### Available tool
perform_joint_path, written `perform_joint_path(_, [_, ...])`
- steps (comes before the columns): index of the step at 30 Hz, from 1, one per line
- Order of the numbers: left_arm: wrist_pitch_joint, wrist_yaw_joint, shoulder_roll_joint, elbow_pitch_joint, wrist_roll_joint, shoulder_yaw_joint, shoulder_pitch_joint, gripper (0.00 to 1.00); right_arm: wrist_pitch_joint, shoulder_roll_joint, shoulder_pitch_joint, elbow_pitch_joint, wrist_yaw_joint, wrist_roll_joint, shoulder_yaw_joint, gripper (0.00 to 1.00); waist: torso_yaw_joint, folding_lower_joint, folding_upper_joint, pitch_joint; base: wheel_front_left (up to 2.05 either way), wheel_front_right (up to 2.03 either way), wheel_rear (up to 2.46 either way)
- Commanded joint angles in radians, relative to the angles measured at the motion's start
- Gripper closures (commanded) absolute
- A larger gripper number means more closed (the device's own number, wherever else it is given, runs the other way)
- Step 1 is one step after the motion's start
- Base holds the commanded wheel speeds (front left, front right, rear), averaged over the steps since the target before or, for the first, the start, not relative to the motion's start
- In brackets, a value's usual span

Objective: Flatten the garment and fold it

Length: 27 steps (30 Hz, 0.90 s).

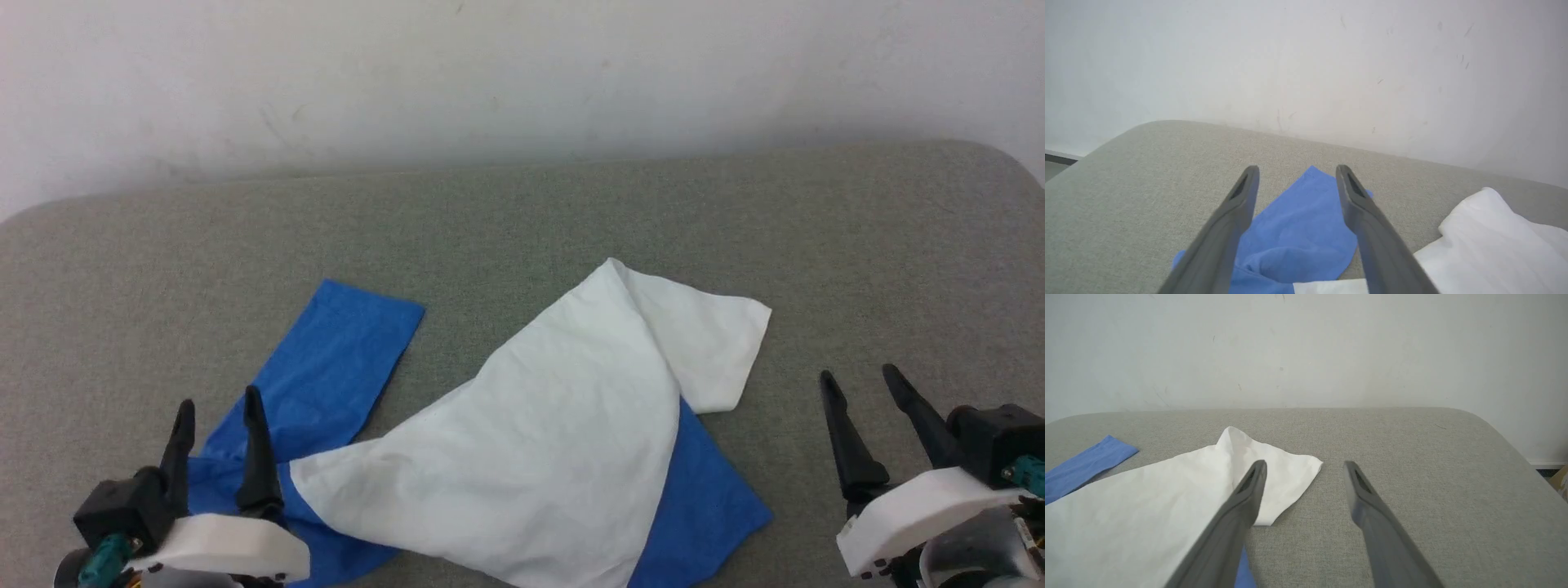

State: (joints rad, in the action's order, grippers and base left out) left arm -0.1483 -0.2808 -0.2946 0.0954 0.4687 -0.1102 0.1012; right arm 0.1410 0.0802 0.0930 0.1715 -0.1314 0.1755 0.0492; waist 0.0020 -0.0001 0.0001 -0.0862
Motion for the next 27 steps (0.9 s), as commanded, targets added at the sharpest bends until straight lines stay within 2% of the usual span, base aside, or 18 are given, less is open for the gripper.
perform_joint_path(1, [-0.021, 0.010, -0.002, 0.003, -0.017, -0.005, -0.013, 0.00, 0.003, 0.005, 0.014, -0.003, 0.001, -0.001, -0.004, 0.00, -0.002, 0.0001, -0.0001, 0.007, 0.00, 0.00, 0.00])
perform_joint_path(6, [-0.092, 0.046, 0.001, 0.023, -0.081, -0.048, -0.026, 0.00, 0.058, 0.027, 0.018, -0.031, 0.001, 0.032, -0.025, 0.00, 0.000, 0.0001, -0.0001, 0.017, 0.00, 0.00, 0.00])
perform_joint_path(9, [-0.104, 0.062, 0.010, 0.042, -0.103, -0.069, -0.019, 0.00, 0.136, 0.054, 0.013, -0.079, 0.001, 0.067, -0.053, 0.00, 0.006, 0.0001, -0.0001, 0.015, 0.00, 0.00, 0.00])
perform_joint_path(14, [-0.109, 0.072, 0.032, 0.044, -0.113, -0.090, -0.019, 0.00, 0.284, 0.113, -0.005, -0.186, 0.001, 0.150, -0.118, 0.00, 0.038, 0.0001, -0.0001, 0.003, 0.00, 0.00, 0.00])
perform_joint_path(22, [-0.112, 0.080, 0.058, 0.018, -0.118, -0.100, -0.042, 0.00, 0.437, 0.157, -0.057, -0.327, 0.001, 0.287, -0.258, 0.00, 0.070, 0.0001, -0.0001, -0.007, 0.00, 0.00, 0.00])
perform_joint_path(23, [-0.112, 0.082, 0.060, 0.014, -0.118, -0.100, -0.044, 0.00, 0.456, 0.165, -0.062, -0.335, 0.001, 0.302, -0.278, 0.51, 0.073, 0.0001, -0.0001, -0.007, 0.00, 0.00, 0.00])
perform_joint_path(24, [-0.112, 0.083, 0.061, 0.011, -0.118, -0.099, -0.046, 0.00, 0.465, 0.170, -0.067, -0.336, 0.001, 0.317, -0.293, 0.68, 0.074, 0.0001, -0.0001, -0.007, 0.00, 0.00, 0.00])
perform_joint_path(25, [-0.112, 0.084, 0.062, 0.009, -0.119, -0.098, -0.047, 0.00, 0.472, 0.177, -0.072, -0.334, 0.001, 0.330, -0.307, 1.00, 0.075, 0.0001, -0.0001, -0.007, 0.00, 0.00, 0.00])
perform_joint_path(27, [-0.113, 0.084, 0.064, 0.005, -0.119, -0.094, -0.046, 0.00, 0.482, 0.187, -0.082, -0.319, 0.001, 0.363, -0.327, 1.00, 0.073, 0.0001, -0.0001, -0.006, 0.00, 0.00, 0.00])
